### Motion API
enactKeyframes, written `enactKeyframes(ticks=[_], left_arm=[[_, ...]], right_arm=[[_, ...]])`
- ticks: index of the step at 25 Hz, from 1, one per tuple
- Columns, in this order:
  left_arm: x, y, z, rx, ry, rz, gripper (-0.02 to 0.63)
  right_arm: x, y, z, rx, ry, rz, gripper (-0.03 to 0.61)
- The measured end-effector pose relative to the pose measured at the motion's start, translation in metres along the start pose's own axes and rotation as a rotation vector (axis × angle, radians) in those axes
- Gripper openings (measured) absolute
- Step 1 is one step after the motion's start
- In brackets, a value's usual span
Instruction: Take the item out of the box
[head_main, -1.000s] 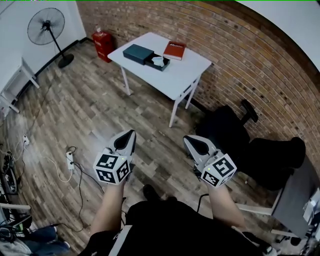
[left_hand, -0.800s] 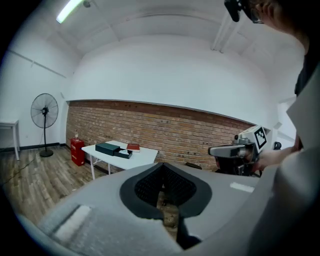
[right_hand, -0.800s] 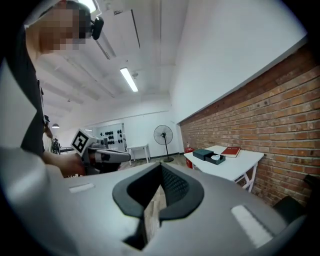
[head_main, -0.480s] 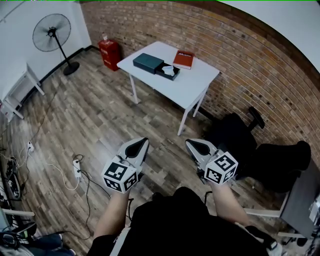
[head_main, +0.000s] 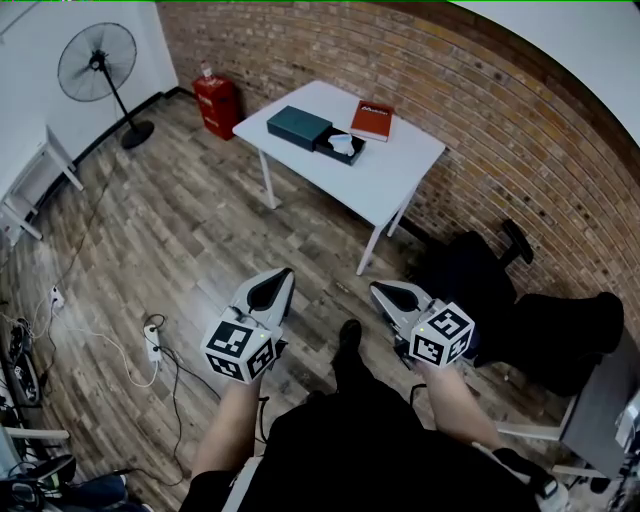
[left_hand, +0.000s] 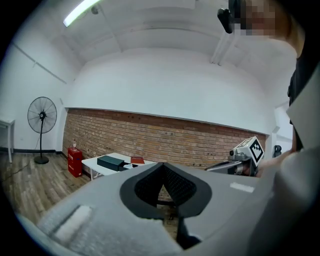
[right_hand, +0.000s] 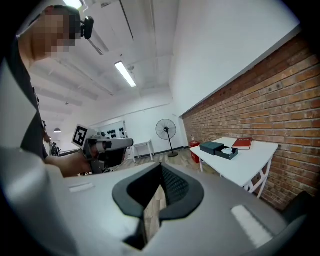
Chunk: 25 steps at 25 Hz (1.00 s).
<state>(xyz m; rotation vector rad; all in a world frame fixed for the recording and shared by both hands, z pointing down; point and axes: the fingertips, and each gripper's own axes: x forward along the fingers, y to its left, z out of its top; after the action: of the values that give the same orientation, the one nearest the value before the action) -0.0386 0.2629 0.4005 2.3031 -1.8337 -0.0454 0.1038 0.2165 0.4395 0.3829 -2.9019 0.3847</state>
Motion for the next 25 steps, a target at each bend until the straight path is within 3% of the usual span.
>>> enactKeyframes(ticks=[15, 25], left_arm=[[0.158, 0.088, 0.008, 0.083, 0.146, 0.017, 0.006], [0.269, 0.127, 0.014, 0.035, 0.181, -0.009, 0.006]], right_arm=[[0.094, -0.154, 0.042, 0.087, -0.002, -0.008, 0.000], [0.154, -0.242, 0.071, 0.138, 0.009, 0.050, 0.001]])
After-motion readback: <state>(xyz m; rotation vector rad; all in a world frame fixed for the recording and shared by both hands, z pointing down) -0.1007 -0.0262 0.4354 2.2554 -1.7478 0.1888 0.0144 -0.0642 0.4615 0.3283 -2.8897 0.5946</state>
